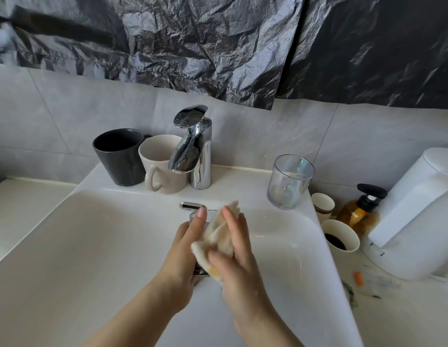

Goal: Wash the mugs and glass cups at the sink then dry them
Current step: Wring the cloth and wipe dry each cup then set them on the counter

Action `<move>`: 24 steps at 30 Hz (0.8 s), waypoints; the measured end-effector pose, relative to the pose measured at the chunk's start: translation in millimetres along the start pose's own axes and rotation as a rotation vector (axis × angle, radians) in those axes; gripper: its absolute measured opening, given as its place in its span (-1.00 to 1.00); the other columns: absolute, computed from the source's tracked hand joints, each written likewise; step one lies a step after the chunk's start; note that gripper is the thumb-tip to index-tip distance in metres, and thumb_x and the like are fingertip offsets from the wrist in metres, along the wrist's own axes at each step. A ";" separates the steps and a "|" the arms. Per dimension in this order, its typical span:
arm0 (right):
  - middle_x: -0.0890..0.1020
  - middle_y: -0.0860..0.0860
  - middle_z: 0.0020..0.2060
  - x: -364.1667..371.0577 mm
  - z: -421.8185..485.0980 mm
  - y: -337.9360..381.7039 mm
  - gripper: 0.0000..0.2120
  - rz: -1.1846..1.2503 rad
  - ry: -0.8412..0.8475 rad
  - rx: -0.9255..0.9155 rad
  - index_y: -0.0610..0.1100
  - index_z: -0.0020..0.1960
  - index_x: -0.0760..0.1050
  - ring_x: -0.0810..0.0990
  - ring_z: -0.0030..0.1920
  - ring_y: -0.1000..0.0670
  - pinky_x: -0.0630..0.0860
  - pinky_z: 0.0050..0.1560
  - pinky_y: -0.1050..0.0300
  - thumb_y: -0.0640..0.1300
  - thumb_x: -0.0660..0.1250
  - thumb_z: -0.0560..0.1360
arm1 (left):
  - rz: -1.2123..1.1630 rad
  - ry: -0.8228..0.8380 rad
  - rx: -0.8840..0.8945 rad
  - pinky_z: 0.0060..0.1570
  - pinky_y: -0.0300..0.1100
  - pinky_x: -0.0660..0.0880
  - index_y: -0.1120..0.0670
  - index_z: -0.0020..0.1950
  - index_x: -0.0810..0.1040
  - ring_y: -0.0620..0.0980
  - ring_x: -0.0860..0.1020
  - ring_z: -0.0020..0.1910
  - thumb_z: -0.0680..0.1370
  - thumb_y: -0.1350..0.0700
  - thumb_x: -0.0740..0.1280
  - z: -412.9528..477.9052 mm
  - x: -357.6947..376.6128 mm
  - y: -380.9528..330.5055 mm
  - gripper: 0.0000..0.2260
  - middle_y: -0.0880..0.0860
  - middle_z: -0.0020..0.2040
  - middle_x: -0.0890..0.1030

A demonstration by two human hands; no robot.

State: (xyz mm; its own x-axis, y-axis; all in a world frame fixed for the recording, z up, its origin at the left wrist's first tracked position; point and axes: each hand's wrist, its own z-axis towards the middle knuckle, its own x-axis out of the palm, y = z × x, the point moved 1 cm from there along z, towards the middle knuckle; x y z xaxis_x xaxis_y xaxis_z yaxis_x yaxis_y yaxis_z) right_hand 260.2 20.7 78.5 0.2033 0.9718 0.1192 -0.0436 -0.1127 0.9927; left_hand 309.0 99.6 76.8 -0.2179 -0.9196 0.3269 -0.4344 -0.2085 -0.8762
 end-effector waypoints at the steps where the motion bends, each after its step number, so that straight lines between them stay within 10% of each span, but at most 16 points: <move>1: 0.17 0.32 0.44 0.0 -0.1 -1.4 -0.52 0.042 0.012 0.005 0.42 0.18 0.38 0.17 0.42 0.32 0.32 0.32 0.25 0.05 0.26 0.30 | 0.010 -0.020 0.022 -0.16 -0.14 0.48 -0.01 0.19 0.53 0.01 0.66 0.01 0.29 -0.38 0.33 -0.1 -0.7 -0.1 -0.37 0.03 0.05 0.68; 4: 0.42 0.34 0.30 -10.3 2.3 5.7 -0.59 0.163 -0.078 0.047 0.36 0.16 0.48 0.40 0.31 0.26 0.41 0.19 0.30 0.34 0.17 0.33 | 0.031 -0.031 0.069 -0.22 -0.12 0.47 0.09 0.12 0.55 0.01 0.64 -0.18 0.31 -0.29 0.37 -2.9 4.0 -0.5 -0.43 0.06 -0.12 0.69; 10: 0.45 0.22 0.32 -27.8 11.7 2.1 -0.55 -0.320 -0.302 0.035 0.24 0.29 0.37 0.43 0.29 0.17 0.35 0.32 0.06 0.22 -0.06 0.48 | -0.001 0.006 0.049 -0.01 0.03 0.57 0.03 0.16 0.53 0.15 0.65 0.01 0.49 -0.12 0.29 -4.4 13.2 10.2 -0.67 0.16 0.05 0.66; 12: 0.52 0.25 0.19 -21.4 7.7 3.6 -0.69 -0.245 -0.248 0.035 0.27 0.18 0.41 0.49 0.10 0.37 0.43 0.14 0.29 0.21 0.05 0.49 | -0.018 -0.050 0.038 -0.14 -0.05 0.55 0.02 0.17 0.53 0.13 0.66 -0.04 0.54 -0.15 0.23 -4.4 13.6 13.1 -0.67 0.17 0.05 0.66; 17: 0.20 0.33 0.38 -5.0 -2.0 0.3 -0.36 -0.399 -0.192 -0.002 0.24 0.47 0.05 0.23 0.38 0.28 0.26 0.24 0.35 0.30 -0.04 0.40 | 0.058 -0.087 0.118 -0.21 -0.10 0.52 0.04 0.12 0.53 0.02 0.65 -0.10 0.40 -0.35 0.27 -6.5 11.7 9.2 -0.47 0.07 -0.06 0.67; 21: 0.62 0.07 -0.25 -18.9 11.2 5.8 -0.66 0.168 -0.139 0.336 0.03 -0.04 0.56 0.60 -0.34 0.08 0.46 -0.42 0.30 0.19 0.09 0.54 | 0.068 -0.071 0.162 -0.18 -0.10 0.51 0.00 0.05 0.52 0.02 0.61 -0.09 0.26 -0.30 0.25 -12.7 18.2 3.8 -0.49 0.03 -0.07 0.63; 24: 0.50 0.20 0.18 -5.4 2.6 -2.1 -0.66 -0.022 -0.156 0.255 0.39 0.17 0.33 0.54 0.06 0.17 0.54 -0.06 0.26 0.29 0.06 0.41 | 0.034 -0.125 0.109 -0.08 -0.01 0.56 0.01 0.12 0.49 0.05 0.64 -0.04 0.26 -0.37 0.27 -6.4 11.8 3.6 -0.40 0.06 -0.01 0.65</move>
State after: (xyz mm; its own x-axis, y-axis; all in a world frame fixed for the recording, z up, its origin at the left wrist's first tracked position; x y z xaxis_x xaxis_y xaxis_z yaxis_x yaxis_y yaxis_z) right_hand 261.8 15.2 75.8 0.3503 0.9333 0.0792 0.2055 -0.1591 0.9656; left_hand 299.3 90.1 79.8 -0.1179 -0.9595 0.2557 -0.3296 -0.2051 -0.9216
